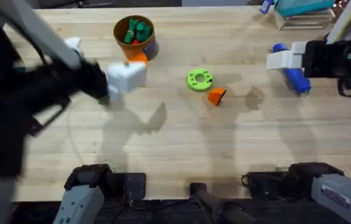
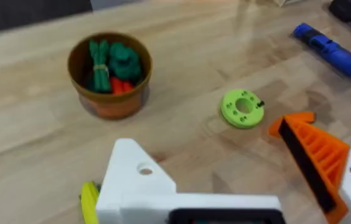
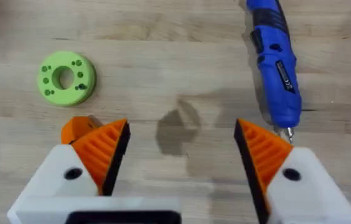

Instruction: Pick up the gripper from the table and insert it into the empty holder that is missing its gripper. Then pick up a screw, insert it into the mounting hole, and use the screwdriver to tighten it. Finally, clean up the table by picking up the vegetable and placing it into the bucket.

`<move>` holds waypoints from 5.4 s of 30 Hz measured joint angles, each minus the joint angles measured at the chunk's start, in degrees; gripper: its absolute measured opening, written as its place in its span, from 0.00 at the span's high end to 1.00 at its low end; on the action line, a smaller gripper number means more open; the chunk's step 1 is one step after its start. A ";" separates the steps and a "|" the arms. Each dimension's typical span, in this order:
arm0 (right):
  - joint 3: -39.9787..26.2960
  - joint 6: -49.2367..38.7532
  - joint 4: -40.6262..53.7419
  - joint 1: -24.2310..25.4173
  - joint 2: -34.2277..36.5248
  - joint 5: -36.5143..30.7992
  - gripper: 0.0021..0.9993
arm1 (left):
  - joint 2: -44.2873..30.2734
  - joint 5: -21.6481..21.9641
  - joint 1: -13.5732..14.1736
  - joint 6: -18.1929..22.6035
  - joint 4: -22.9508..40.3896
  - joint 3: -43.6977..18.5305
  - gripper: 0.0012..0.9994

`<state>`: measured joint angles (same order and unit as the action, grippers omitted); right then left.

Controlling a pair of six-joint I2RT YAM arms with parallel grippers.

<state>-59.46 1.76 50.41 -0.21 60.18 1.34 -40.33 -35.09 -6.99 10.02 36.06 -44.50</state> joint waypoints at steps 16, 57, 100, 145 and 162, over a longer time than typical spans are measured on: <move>0.00 0.00 0.00 0.00 0.00 0.00 0.01 | 38.04 -3.65 0.32 1.91 -20.72 37.67 0.01; 0.00 0.00 -0.02 0.00 0.00 0.00 0.01 | 40.04 -22.17 0.82 -12.68 -29.49 43.29 0.01; -7.02 -25.05 6.73 -24.52 21.95 9.82 0.01 | 40.02 -23.68 0.82 -12.68 -29.34 43.31 0.01; -9.94 -23.10 11.51 -24.70 33.05 11.14 0.98 | 40.02 -23.70 0.82 -12.68 -29.34 43.31 0.01; -18.99 -9.32 27.36 -24.70 18.84 18.40 0.98 | 40.03 -23.70 0.82 -12.68 -29.36 43.33 0.01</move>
<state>-78.46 -7.56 77.78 -24.91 79.02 19.74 -0.31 -58.78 -6.17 -2.66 6.70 -1.17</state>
